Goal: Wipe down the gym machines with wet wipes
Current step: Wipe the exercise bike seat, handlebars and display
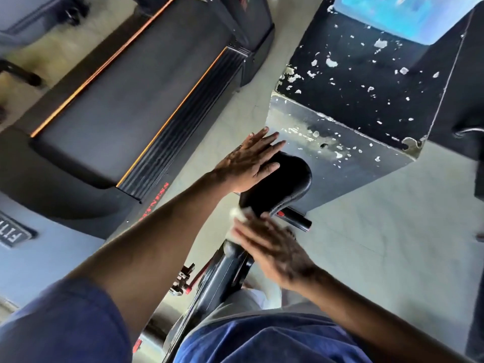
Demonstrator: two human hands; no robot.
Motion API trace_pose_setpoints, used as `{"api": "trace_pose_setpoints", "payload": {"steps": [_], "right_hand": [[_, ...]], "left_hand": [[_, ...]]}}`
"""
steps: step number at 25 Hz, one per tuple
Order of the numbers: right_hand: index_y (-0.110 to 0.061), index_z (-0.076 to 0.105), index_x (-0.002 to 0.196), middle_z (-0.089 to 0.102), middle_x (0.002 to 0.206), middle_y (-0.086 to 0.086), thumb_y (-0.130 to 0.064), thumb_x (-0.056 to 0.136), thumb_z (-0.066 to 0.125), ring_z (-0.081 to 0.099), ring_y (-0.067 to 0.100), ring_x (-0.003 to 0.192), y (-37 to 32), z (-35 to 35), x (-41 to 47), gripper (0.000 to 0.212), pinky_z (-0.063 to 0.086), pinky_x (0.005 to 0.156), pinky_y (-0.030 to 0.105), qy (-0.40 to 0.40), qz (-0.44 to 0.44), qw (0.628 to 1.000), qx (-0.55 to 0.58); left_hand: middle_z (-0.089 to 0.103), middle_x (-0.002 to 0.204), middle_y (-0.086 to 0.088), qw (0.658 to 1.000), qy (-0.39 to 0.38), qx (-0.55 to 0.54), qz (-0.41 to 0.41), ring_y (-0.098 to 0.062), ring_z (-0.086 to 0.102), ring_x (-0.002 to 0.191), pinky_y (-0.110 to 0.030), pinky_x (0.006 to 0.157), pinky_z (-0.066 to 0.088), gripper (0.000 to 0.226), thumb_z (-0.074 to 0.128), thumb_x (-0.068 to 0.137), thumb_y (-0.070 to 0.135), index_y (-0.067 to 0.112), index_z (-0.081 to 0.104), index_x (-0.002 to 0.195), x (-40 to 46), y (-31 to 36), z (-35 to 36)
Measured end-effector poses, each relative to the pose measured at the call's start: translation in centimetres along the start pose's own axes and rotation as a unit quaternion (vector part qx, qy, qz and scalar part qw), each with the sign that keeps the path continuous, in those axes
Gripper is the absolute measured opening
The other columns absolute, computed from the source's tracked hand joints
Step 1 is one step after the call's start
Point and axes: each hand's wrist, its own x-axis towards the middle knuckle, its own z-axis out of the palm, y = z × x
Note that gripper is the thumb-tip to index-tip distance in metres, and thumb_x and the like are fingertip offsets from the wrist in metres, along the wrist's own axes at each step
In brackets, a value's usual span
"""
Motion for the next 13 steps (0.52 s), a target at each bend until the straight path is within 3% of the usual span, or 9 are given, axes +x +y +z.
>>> {"api": "trace_pose_setpoints", "payload": {"steps": [2, 4, 7, 9, 11, 13], "right_hand": [[-0.013, 0.032, 0.159, 0.018, 0.17, 0.009, -0.021, 0.105, 0.043, 0.018, 0.028, 0.157, 1.7, -0.8, -0.5, 0.056, 0.026, 0.119, 0.062, 0.068, 0.124, 0.989, -0.041], [-0.007, 0.022, 0.161, 0.008, 0.171, 0.013, -0.038, 0.105, 0.041, 0.008, 0.031, 0.158, 1.1, -0.9, -0.9, 0.067, 0.022, 0.121, 0.063, 0.084, 0.225, 0.971, -0.009], [0.011, 0.018, 0.156, 0.002, 0.168, 0.026, -0.041, 0.101, 0.052, 0.007, 0.039, 0.157, -5.8, 3.4, -2.2, 0.083, 0.024, 0.122, 0.06, 0.055, 0.158, 0.983, 0.078], [0.012, 0.011, 0.156, -0.002, 0.168, 0.027, -0.044, 0.104, 0.047, 0.004, 0.04, 0.157, -7.7, 5.0, -2.2, 0.085, 0.024, 0.122, 0.059, 0.059, 0.148, 0.981, 0.107], [0.005, -0.003, 0.159, -0.01, 0.169, 0.022, -0.052, 0.106, 0.026, -0.004, 0.036, 0.158, -5.8, 4.1, 0.0, 0.082, 0.017, 0.125, 0.058, 0.119, 0.265, 0.944, 0.155], [0.0, -0.007, 0.16, -0.019, 0.168, 0.017, -0.057, 0.105, 0.013, -0.015, 0.034, 0.157, -3.2, 2.2, 3.1, 0.082, 0.002, 0.128, 0.054, 0.219, 0.386, 0.873, 0.204]], "left_hand": [[0.018, 0.171, -0.005, 1.0, -0.003, 0.003, -0.002, -0.027, 0.004, 0.16, -0.038, 0.128, -0.001, 0.068, 0.022, 0.106, 0.056, 0.021, 0.024, 0.164, 0.0, 0.1, 0.0], [0.018, 0.172, -0.004, 1.0, -0.004, 0.003, -0.005, -0.026, 0.003, 0.16, -0.039, 0.128, 0.001, 0.069, 0.018, 0.106, 0.059, 0.021, 0.024, 0.164, 0.0, 0.0, 0.1], [0.018, 0.171, -0.004, 1.0, -0.008, -0.003, -0.012, -0.025, 0.002, 0.16, -0.044, 0.13, 0.006, 0.072, 0.012, 0.105, 0.061, 0.021, 0.025, 0.163, 0.1, 0.0, 0.1], [0.018, 0.171, -0.004, 1.0, -0.006, 0.001, -0.014, -0.024, 0.002, 0.16, -0.047, 0.129, 0.009, 0.072, 0.01, 0.105, 0.061, 0.021, 0.026, 0.163, 0.1, -0.1, 0.2], [0.02, 0.171, -0.004, 1.0, 0.0, -0.005, -0.015, -0.024, 0.004, 0.16, -0.048, 0.129, 0.01, 0.071, 0.011, 0.106, 0.061, 0.021, 0.028, 0.162, 0.2, -0.3, 0.3], [0.021, 0.17, -0.003, 1.0, 0.004, -0.009, -0.016, -0.024, 0.005, 0.16, -0.048, 0.129, 0.009, 0.071, 0.011, 0.105, 0.062, 0.022, 0.028, 0.162, 0.2, -0.3, 0.6]]}}
